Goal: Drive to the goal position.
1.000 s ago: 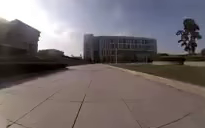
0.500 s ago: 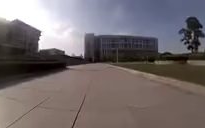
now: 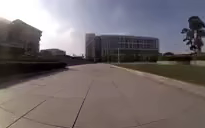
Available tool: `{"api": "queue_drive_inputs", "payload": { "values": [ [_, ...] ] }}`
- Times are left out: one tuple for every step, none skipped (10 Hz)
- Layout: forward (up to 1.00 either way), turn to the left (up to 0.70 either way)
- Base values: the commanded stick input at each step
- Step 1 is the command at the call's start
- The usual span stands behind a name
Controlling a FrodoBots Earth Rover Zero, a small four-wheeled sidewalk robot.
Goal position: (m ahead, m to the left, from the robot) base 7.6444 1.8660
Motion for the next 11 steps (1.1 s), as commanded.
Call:
{"api": "queue_drive_inputs", "payload": {
  "values": [
    [0.70, 0.00],
    [0.70, 0.00],
    [0.70, 0.00],
    [0.70, 0.00],
    [0.70, 0.00],
    [0.70, 0.00],
    [0.70, 0.00],
    [0.70, 0.00],
    [0.70, 0.00],
    [0.70, 0.00],
    [0.70, 0.00]
  ]
}}
